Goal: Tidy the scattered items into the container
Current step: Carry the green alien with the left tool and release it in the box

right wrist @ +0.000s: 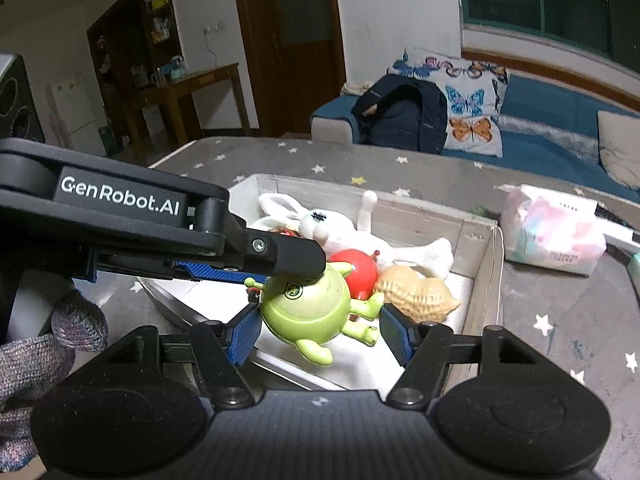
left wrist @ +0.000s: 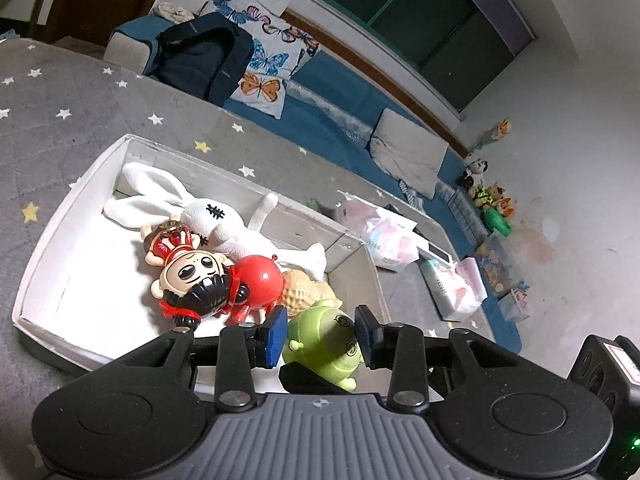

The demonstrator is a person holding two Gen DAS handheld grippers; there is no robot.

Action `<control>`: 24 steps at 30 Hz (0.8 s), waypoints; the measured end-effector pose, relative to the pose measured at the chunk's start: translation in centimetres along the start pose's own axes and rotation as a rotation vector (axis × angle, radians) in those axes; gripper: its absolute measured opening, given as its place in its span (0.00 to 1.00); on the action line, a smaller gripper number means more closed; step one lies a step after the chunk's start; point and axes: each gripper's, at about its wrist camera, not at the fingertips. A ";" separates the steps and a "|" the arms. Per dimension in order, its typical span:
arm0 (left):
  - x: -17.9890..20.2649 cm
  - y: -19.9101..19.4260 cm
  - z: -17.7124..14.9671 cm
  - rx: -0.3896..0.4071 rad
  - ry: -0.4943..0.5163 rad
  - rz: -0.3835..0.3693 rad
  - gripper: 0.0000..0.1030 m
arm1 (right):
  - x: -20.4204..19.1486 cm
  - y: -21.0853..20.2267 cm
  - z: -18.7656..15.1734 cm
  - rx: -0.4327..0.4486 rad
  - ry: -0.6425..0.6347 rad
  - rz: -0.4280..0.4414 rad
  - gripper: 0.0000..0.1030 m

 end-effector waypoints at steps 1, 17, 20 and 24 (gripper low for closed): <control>-0.1 0.3 0.0 -0.005 -0.001 0.003 0.38 | 0.1 0.2 0.0 -0.007 0.003 0.001 0.65; -0.8 3.7 0.5 -0.082 -0.005 0.034 0.38 | 1.7 3.3 0.8 -0.138 0.012 -0.011 0.65; -0.7 4.0 0.6 -0.099 0.005 0.040 0.38 | 1.9 3.8 0.9 -0.158 0.006 -0.016 0.65; -0.8 4.5 0.6 -0.124 0.011 0.044 0.38 | 2.0 4.2 1.0 -0.185 -0.010 -0.020 0.65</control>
Point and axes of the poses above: each gripper's, at about its wrist camera, not at the fingertips, and y roughly the way its jaws point, x to its right, z to its top, and after that the axes turned 4 degrees about y, right-handed
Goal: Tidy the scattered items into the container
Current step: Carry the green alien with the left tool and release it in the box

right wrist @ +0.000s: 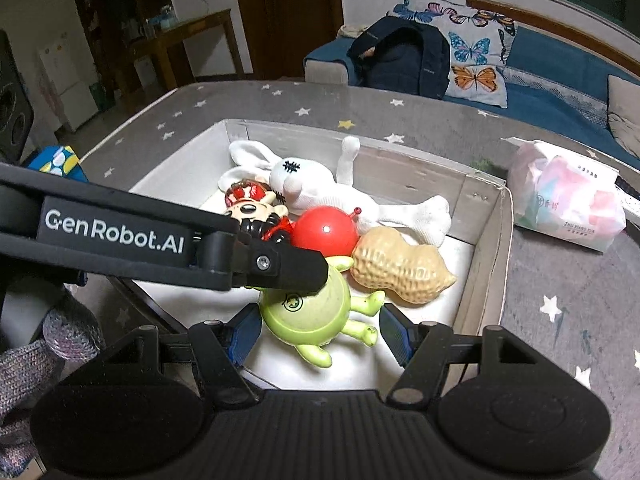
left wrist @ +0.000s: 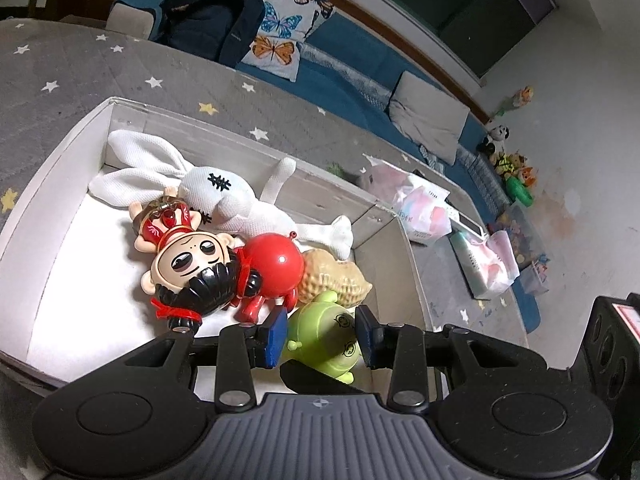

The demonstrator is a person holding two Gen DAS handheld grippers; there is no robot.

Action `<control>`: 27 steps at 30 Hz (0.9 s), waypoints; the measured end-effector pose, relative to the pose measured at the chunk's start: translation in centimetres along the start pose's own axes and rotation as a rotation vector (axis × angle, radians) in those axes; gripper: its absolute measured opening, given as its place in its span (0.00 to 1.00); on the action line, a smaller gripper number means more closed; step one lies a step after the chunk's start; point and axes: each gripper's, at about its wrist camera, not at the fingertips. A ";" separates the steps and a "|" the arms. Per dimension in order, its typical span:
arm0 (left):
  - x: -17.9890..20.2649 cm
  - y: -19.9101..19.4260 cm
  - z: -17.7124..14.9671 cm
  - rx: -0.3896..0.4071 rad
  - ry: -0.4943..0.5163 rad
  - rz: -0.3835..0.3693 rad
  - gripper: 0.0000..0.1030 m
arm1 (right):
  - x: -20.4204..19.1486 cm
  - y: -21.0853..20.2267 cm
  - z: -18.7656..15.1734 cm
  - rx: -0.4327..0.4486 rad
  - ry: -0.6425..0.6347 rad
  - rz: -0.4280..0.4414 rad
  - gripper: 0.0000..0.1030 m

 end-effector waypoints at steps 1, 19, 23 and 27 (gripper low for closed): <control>0.0 0.1 0.0 -0.004 0.002 0.002 0.38 | 0.0 0.1 0.0 -0.005 -0.003 -0.002 0.65; -0.6 1.6 0.6 -0.047 0.015 0.012 0.38 | -0.1 2.1 1.3 -0.076 -0.076 -0.044 0.65; -0.4 1.7 0.5 -0.048 0.027 0.016 0.39 | -0.1 2.2 1.3 -0.084 -0.083 -0.049 0.65; -0.5 1.7 0.6 -0.056 0.030 0.018 0.39 | 0.0 2.2 1.4 -0.090 -0.084 -0.047 0.66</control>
Point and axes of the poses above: each gripper's, at about its wrist camera, not at the fingertips, and y roughly the way its jaws point, x to its right, z to its top, and after that the axes turned 4 degrees about y, right-handed
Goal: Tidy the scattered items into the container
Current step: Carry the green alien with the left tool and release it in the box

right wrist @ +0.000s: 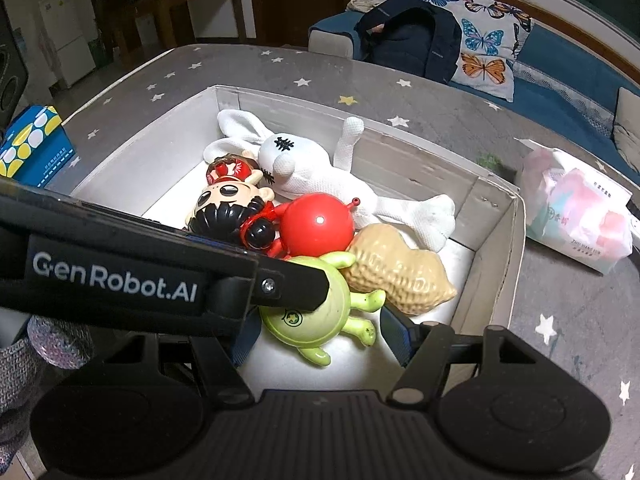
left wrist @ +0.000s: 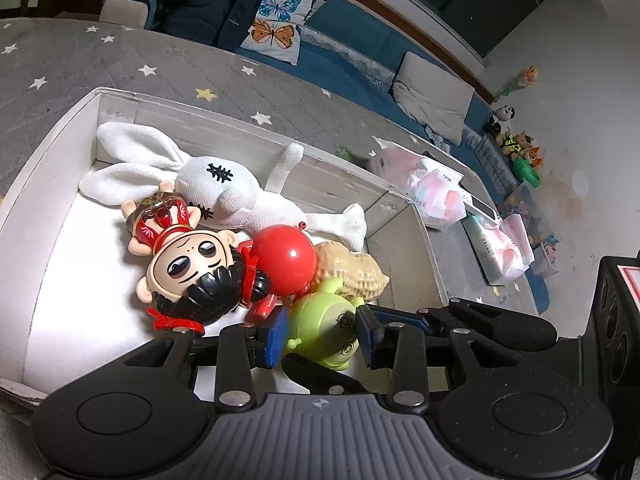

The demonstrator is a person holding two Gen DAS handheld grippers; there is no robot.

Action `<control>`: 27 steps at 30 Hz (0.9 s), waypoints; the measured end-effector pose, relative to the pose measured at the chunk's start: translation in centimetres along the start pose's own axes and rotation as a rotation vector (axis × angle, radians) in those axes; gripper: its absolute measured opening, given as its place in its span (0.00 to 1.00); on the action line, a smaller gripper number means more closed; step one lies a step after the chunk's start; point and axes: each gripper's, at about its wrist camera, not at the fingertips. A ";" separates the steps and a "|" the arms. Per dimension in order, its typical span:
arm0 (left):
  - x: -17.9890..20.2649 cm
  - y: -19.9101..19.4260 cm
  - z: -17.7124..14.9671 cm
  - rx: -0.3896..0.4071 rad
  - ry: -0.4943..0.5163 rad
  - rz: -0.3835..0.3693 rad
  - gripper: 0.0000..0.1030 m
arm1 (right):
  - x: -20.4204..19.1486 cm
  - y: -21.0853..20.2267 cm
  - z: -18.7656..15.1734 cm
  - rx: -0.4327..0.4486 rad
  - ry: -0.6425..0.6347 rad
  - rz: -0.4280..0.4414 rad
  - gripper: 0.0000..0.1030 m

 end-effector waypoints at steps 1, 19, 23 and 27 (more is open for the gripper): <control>0.0 0.0 0.0 -0.004 0.001 0.003 0.38 | 0.0 0.0 0.0 0.001 0.000 -0.001 0.66; -0.3 -0.1 -0.1 -0.001 0.002 0.019 0.38 | 0.0 -0.1 0.0 0.006 0.002 -0.002 0.66; -0.3 -0.3 -0.1 0.001 0.005 0.022 0.38 | 0.0 -0.1 -0.1 0.009 0.006 -0.001 0.70; -0.3 -0.5 -0.1 0.007 0.010 0.025 0.38 | 0.2 -0.4 -0.1 0.016 0.014 -0.003 0.72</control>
Point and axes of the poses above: each gripper's, at about its wrist camera, not at the fingertips, and y roughly the way its jaws point, x to its right, z to its top, and after that the axes turned 4 degrees about y, right-handed
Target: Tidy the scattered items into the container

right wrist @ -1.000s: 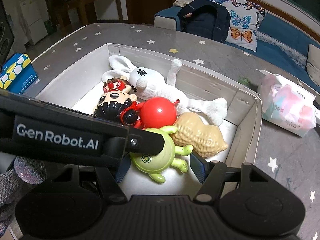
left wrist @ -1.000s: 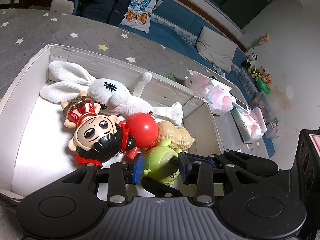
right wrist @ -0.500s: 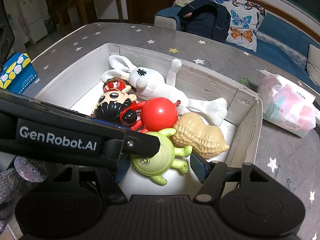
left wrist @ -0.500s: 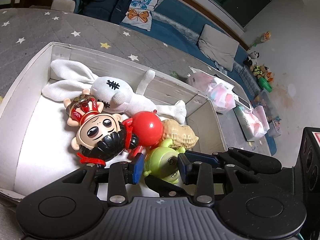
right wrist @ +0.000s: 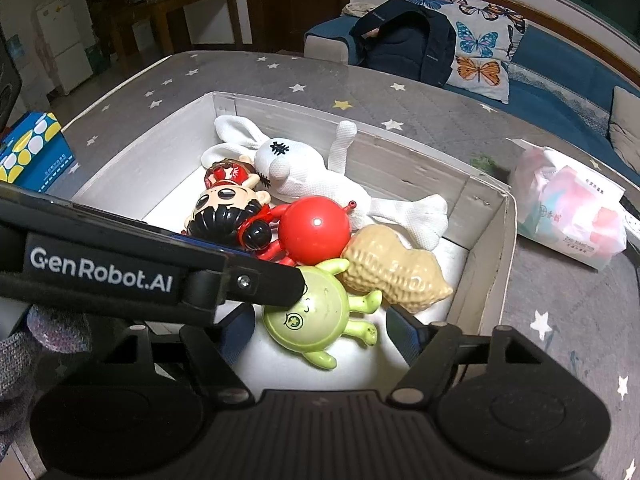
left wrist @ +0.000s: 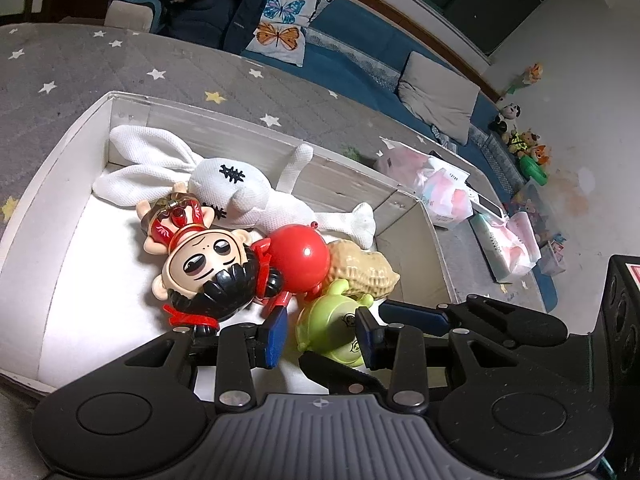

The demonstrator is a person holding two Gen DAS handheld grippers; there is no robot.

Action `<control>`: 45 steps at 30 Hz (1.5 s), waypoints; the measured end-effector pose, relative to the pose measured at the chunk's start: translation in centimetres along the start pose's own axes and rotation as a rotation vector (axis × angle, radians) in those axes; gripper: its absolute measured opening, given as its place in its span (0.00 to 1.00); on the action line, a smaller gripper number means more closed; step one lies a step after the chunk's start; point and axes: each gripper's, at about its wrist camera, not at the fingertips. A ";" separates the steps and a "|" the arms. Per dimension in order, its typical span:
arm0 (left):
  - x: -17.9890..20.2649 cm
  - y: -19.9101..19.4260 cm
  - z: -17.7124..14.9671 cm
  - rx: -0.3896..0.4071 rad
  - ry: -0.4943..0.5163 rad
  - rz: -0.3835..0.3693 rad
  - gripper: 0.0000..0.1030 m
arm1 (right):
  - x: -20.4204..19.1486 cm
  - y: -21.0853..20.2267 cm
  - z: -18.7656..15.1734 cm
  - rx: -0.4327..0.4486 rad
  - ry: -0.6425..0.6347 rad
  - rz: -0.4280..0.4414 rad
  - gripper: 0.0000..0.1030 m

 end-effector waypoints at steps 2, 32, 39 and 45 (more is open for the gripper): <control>0.0 -0.2 -0.1 0.002 0.002 0.005 0.38 | 0.1 -0.2 -0.1 0.005 0.004 0.000 0.73; 3.2 -5.3 -3.0 0.133 0.198 0.126 0.38 | -1.1 -5.8 -3.1 0.205 0.087 -0.010 0.88; 4.0 -7.2 -4.8 0.187 0.243 0.157 0.38 | -2.2 -7.9 -5.0 0.284 0.090 -0.040 0.95; 4.0 -9.1 -6.6 0.223 0.242 0.173 0.38 | -3.0 -9.7 -6.9 0.357 0.099 -0.070 1.00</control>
Point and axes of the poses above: each gripper's, at about its wrist camera, not at the fingertips, and y roughly the way its jaws point, x to its right, z to its top, and after that the axes turned 4 degrees about y, right-handed
